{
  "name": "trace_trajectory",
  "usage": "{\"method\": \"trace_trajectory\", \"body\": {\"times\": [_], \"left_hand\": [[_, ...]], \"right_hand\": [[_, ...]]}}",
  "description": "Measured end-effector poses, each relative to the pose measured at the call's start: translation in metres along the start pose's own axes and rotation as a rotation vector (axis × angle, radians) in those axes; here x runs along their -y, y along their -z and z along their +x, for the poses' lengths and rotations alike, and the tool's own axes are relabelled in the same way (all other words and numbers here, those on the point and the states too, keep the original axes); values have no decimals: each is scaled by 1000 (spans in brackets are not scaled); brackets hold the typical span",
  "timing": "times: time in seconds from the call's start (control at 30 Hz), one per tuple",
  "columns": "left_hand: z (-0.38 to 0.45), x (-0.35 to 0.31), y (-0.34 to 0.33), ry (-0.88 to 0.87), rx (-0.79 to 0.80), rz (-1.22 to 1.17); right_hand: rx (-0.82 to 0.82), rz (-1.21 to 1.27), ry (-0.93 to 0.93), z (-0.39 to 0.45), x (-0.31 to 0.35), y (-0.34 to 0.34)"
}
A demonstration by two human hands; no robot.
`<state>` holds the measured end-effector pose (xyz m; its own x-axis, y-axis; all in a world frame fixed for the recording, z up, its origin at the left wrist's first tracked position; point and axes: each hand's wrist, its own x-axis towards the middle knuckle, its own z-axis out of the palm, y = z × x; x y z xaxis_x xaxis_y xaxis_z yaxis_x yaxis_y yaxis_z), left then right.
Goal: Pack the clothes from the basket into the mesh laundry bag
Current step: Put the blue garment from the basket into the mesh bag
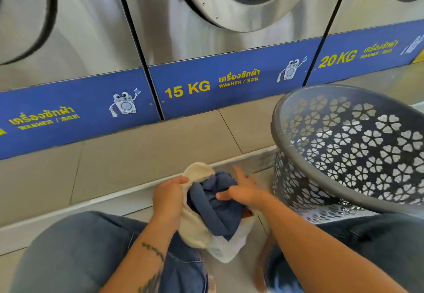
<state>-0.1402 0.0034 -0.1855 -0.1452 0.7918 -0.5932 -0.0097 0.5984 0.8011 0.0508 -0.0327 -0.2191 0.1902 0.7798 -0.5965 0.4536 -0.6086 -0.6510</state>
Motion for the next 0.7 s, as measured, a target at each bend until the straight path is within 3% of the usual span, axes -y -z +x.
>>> {"method": "trace_trajectory", "body": {"times": [0.07,0.1,0.2,0.3,0.43,0.57,0.7], "left_hand": [[-1,-1,-5,-44,-28,32],[-2,-1,-6,-86,-32,54],[-7,1,-9,-211,0,148],[-8,0,-12,-251,37,135],[-5,2,-18,-323,57,86],[-2,10,-18,-395,106,167],[-1,9,-14,-396,122,237]], "right_hand": [[58,202,15,4,-12,-17],[8,217,50,5,-16,-23],[-203,87,155,3,-18,-29],[-299,56,317,-8,-1,-26],[-152,37,503,-24,11,-47],[49,-417,330,-9,-17,-67],[26,-309,165,12,-1,-45]]}}
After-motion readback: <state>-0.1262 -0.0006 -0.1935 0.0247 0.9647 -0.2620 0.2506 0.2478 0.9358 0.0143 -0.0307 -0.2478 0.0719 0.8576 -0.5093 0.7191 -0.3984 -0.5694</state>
